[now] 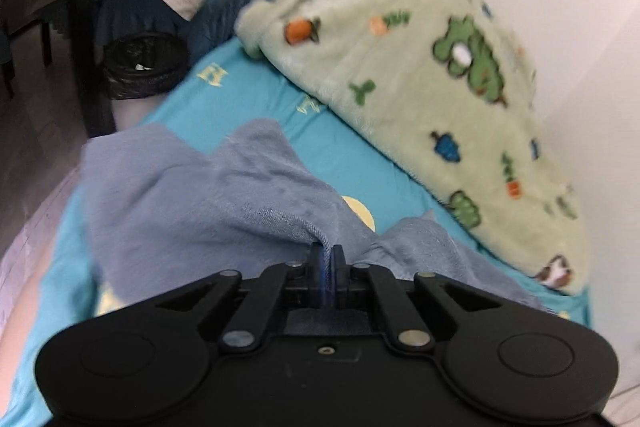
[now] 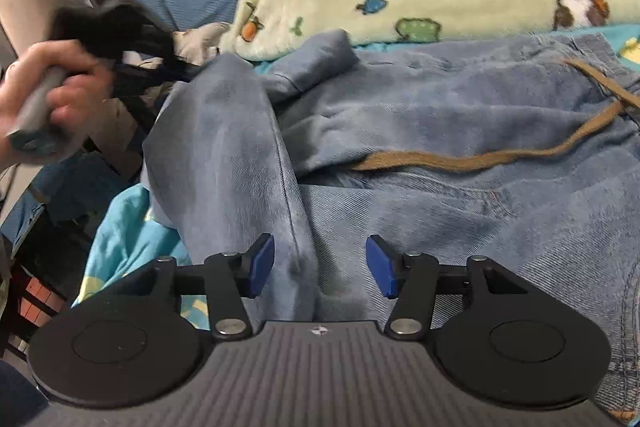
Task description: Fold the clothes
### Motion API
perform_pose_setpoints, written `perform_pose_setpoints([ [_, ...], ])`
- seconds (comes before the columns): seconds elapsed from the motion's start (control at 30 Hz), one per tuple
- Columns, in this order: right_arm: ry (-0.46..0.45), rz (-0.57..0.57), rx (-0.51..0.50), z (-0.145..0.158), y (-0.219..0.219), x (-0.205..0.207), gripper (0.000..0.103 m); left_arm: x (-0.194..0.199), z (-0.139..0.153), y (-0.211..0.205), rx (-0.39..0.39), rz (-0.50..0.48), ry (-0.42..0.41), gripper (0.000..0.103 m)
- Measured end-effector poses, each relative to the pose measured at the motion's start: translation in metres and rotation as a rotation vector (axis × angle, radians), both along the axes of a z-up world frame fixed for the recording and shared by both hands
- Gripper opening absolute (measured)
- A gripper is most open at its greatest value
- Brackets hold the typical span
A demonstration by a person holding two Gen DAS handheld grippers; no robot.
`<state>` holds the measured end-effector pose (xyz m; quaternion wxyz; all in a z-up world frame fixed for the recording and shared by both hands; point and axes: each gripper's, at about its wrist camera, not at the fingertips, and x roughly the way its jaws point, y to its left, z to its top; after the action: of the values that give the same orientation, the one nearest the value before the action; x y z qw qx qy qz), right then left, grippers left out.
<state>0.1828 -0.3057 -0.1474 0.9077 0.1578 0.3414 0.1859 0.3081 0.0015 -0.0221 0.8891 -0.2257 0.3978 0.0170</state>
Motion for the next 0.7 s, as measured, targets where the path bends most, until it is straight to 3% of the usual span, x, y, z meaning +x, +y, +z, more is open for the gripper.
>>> perform_pose_setpoints([
  [0.1,-0.012,0.011,-0.008,0.003,0.002,-0.004,0.053,-0.042,0.016,0.022,-0.043,0.025,-0.041,0.002],
  [0.2,-0.013,0.015,-0.025,0.003,0.003,-0.009,0.052,-0.088,0.012,0.054,-0.074,0.131,-0.034,0.002],
  [0.37,0.000,0.000,-0.031,0.003,-0.001,-0.013,0.051,-0.135,-0.022,0.093,-0.083,0.280,0.072,0.002],
  [0.43,0.005,-0.021,-0.024,0.005,-0.006,-0.017,0.051,-0.143,-0.034,0.101,-0.101,0.296,0.115,0.003],
  [0.53,-0.003,-0.077,-0.002,0.011,-0.020,-0.026,0.051,-0.153,-0.028,0.098,-0.095,0.294,0.107,0.005],
  [0.67,-0.015,-0.205,0.017,0.023,-0.050,-0.040,0.051,-0.167,-0.017,0.088,-0.074,0.251,0.069,0.015],
  [0.7,-0.007,-0.249,0.032,0.027,-0.060,-0.045,0.051,-0.173,-0.012,0.083,-0.058,0.224,0.043,0.022],
])
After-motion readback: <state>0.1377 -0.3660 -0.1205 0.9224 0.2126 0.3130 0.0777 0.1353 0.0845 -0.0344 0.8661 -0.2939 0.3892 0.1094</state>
